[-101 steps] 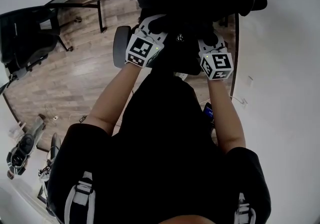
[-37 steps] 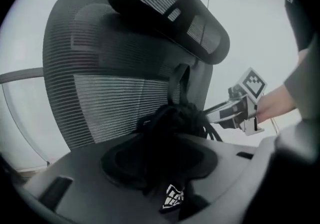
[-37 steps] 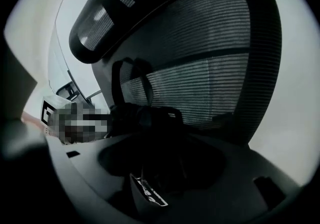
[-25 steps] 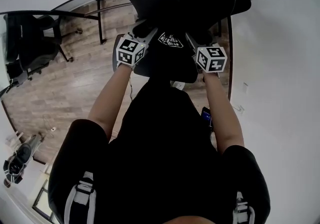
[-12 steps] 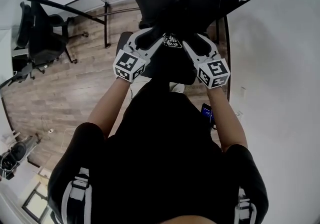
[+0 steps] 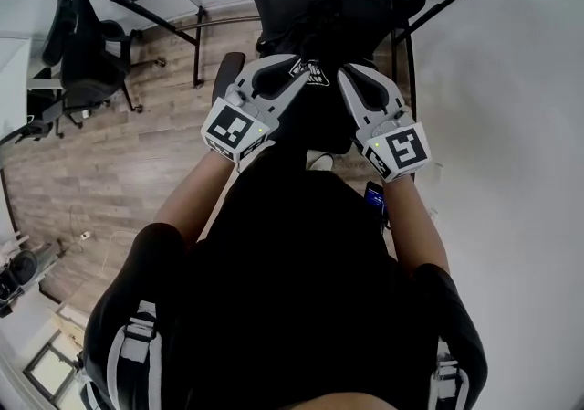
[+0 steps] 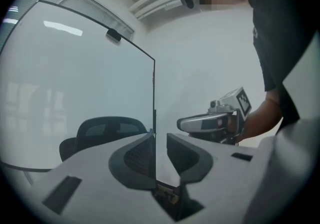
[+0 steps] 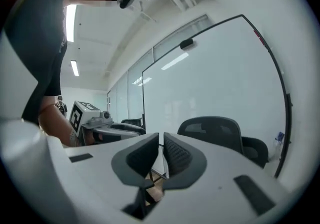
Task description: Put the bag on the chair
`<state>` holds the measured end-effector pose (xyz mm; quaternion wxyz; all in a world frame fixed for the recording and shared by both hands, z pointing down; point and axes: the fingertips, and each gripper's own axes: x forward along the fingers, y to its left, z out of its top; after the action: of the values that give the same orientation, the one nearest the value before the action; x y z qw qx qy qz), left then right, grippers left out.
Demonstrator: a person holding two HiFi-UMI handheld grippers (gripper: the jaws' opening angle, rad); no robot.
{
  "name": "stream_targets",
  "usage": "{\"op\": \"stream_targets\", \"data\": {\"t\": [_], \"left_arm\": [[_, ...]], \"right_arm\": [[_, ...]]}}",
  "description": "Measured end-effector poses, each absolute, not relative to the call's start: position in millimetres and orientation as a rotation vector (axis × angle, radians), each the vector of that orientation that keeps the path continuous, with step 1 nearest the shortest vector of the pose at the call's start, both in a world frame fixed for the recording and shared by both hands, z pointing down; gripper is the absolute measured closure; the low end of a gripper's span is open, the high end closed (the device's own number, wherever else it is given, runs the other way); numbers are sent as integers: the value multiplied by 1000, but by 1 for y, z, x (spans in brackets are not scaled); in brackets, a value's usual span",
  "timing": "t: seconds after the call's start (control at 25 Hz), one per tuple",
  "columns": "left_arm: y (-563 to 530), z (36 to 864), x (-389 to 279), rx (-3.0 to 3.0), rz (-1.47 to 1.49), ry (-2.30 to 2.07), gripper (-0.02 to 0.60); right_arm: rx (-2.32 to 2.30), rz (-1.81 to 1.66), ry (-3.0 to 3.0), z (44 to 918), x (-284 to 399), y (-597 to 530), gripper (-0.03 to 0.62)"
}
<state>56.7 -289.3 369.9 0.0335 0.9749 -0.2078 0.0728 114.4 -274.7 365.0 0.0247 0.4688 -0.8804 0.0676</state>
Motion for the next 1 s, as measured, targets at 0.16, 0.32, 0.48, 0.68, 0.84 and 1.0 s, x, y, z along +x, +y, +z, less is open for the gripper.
{"op": "stream_targets", "data": {"t": [0.16, 0.32, 0.48, 0.68, 0.84, 1.0], "left_arm": [[-270, 350, 62, 3005, 139, -650, 516], [-252, 331, 65, 3023, 82, -664, 555], [-233, 320, 63, 3057, 78, -685, 572], [-215, 315, 55, 3065, 129, -709, 575], [-205, 307, 54, 3072, 93, -723, 575], [-201, 299, 55, 3086, 79, -727, 577]], "right_arm": [[1498, 150, -2767, 345, 119, -259, 592], [1499, 125, -2776, 337, 120, -240, 592], [1482, 98, -2782, 328, 118, -221, 592], [1456, 105, -2803, 316, 112, -203, 592], [1433, 79, -2803, 312, 108, -194, 592], [1421, 79, -2815, 307, 106, -191, 592]]}}
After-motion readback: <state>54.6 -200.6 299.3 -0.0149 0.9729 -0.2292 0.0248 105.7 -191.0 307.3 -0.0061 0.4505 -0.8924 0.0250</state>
